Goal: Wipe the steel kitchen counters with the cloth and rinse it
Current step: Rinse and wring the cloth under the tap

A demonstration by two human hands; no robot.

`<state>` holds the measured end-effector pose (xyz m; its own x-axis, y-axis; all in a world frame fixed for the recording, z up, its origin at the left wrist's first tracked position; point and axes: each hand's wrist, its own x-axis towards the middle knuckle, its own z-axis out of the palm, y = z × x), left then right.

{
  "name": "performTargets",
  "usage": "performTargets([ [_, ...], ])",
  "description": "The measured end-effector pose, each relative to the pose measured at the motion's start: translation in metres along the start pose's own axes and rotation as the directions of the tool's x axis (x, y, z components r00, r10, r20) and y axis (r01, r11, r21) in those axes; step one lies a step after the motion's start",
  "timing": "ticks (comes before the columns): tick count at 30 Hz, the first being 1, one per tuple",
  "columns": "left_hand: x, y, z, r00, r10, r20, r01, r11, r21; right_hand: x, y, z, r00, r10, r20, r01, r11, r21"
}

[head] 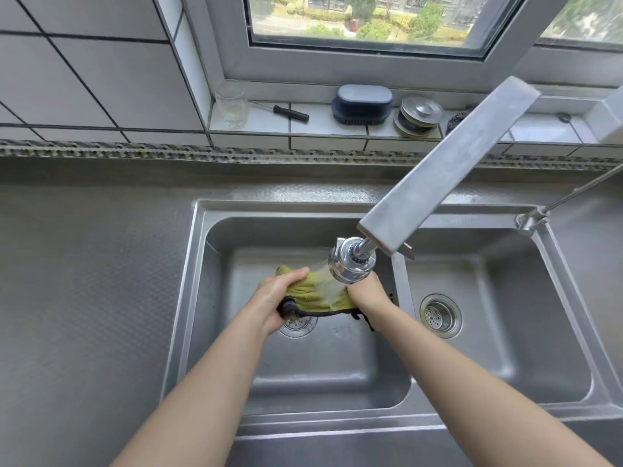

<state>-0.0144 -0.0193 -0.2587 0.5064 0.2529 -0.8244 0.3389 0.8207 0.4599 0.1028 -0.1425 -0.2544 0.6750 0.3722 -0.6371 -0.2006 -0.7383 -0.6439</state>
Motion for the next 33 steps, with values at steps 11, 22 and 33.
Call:
performTargets([
  [11,0.007,-0.016,-0.039,0.970,0.030,-0.240,0.008,0.988,0.154,-0.019,-0.012,-0.004,0.951,0.020,0.308,-0.145,0.909,0.390],
  [22,0.014,-0.030,0.007,0.987,-0.096,-0.132,0.086,0.993,-0.082,-0.040,-0.012,0.006,0.941,-0.165,0.296,0.122,0.980,0.159],
  [33,0.005,-0.020,-0.001,0.981,-0.192,-0.002,0.192,0.981,-0.037,-0.023,-0.013,0.008,0.957,-0.114,0.265,0.044,0.966,0.256],
])
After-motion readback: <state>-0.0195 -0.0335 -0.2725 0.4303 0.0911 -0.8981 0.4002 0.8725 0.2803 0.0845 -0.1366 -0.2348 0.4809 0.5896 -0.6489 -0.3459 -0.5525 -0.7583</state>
